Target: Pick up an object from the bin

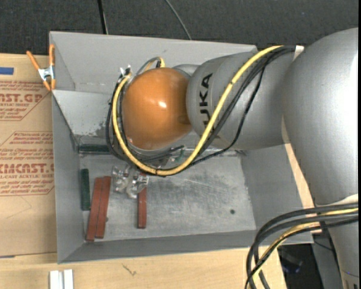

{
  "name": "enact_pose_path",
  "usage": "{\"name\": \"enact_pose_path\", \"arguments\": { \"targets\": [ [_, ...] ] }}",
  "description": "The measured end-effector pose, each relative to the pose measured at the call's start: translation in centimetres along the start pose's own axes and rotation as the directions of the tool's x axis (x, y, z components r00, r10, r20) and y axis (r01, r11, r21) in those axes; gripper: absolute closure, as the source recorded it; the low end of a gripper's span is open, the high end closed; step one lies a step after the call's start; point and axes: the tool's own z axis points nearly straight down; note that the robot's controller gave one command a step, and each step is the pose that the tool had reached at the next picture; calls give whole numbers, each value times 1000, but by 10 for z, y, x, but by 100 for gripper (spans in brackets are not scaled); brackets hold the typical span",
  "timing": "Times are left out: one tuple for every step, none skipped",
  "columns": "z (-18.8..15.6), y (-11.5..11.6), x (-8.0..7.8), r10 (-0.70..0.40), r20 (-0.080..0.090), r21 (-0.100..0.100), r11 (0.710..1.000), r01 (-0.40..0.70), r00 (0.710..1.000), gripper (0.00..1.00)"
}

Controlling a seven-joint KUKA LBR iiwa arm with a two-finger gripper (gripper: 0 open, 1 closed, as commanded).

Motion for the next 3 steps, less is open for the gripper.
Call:
{"name": "enact_pose_path", "arguments": {
  "targets": [
    [3,14,33,113,0,1,994,-113,994,0],
    [3,14,33,114,1,2,994,-114,994,0],
    [41,10,34,-236,0,1,972,236,972,100]
  ]
}}
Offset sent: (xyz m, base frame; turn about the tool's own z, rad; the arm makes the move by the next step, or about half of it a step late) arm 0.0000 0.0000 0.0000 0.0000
